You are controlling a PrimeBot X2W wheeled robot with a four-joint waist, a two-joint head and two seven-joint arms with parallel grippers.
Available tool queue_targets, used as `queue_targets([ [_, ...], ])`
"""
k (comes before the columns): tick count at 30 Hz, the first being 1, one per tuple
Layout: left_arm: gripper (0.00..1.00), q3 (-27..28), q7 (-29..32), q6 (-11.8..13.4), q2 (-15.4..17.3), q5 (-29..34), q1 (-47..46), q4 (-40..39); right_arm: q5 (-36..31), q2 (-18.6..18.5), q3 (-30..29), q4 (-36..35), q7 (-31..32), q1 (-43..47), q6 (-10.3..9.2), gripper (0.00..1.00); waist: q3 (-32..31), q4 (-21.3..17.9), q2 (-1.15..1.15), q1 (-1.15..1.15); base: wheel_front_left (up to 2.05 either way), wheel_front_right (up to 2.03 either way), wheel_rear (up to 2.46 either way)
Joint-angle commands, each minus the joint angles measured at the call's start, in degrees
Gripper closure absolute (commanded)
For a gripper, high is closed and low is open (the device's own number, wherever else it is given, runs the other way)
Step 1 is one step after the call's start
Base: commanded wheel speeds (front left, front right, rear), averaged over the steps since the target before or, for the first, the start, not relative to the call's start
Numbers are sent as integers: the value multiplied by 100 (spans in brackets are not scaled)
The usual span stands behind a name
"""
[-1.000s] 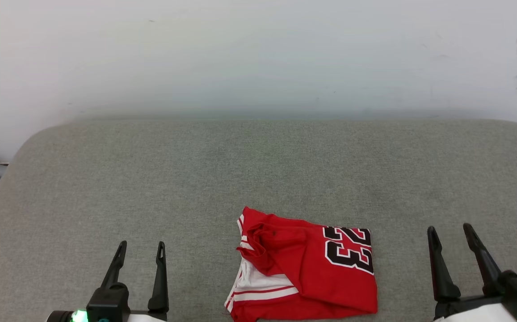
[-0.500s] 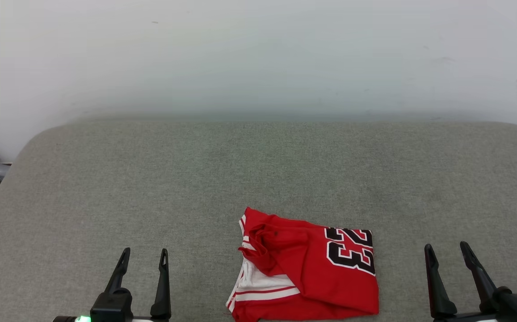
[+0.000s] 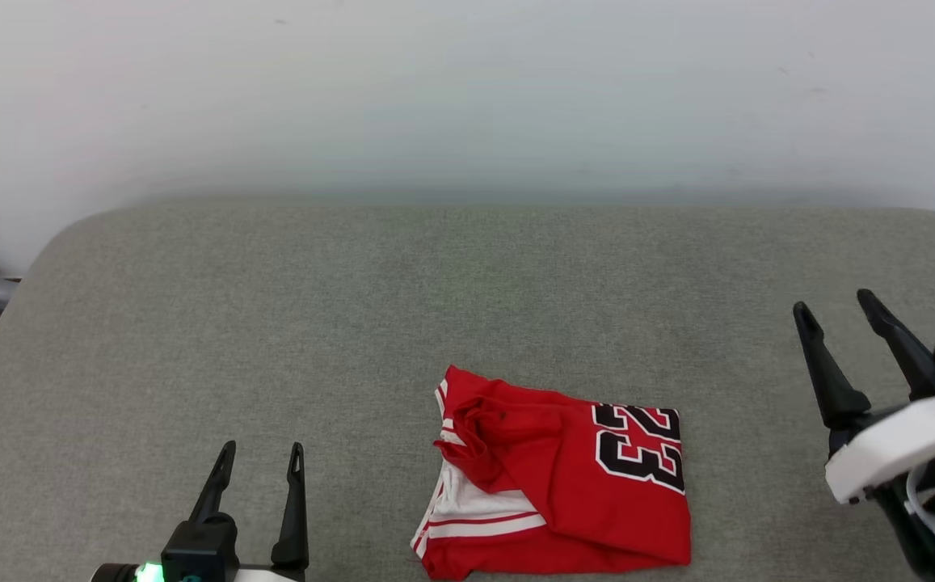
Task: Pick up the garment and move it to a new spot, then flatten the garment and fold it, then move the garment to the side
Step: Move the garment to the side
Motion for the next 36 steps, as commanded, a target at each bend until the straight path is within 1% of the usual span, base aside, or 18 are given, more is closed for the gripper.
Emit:
queue_targets([
  [1,0,-10,-13,-22,26,-3,-46,7,204,-145,125,61,263,-174,-5,0,34,28,0,0,0,0,0],
  [4,0,-14,-13,-26,25,2,-103,-3,987,-561,451,237,1286,-538,-5,0,118,82,0,0,0,0,0],
  [6,0,-17,-13,-29,24,2,-145,-14,1550,-723,606,381,2027,-712,-5,0,191,115,0,0,0,0,0],
  [9,0,-33,-13,-36,18,2,-211,-21,2180,-971,833,551,3051,-938,-4,0,306,171,0,0,0,0,0],
  [12,0,-58,-13,-33,1,-2,-297,-4,2659,-1034,995,725,3803,-1020,-4,0,403,250,0,0,0,0,0],
  [16,0,-103,-13,-42,-35,-23,-412,12,2969,-986,1219,921,4382,-965,-4,0,552,382,0,0,0,0,0],
  [20,0,-168,-13,-69,-64,-34,-535,29,3061,-862,1431,1159,4549,-895,-4,0,741,543,0,0,0,0,0],
  [25,0,-193,-13,-80,-89,-51,-709,62,3061,-626,1585,1557,4349,-981,-4,0,975,721,0,0,0,0,0],
  [30,0,-219,-13,-89,-104,-77,-842,113,2940,-458,2013,2042,4212,-837,-4,0,1125,854,0,0,0,0,0],
  [35,0,-201,-13,-67,-122,-98,-894,140,2917,-412,2297,2236,3698,-806,-4,0,1172,885,0,0,0,0,0],
  [36,0,-195,-13,-63,-124,-95,-894,145,2943,-421,2330,2237,3590,-849,-4,68,1168,878,0,0,0,0,0],
])
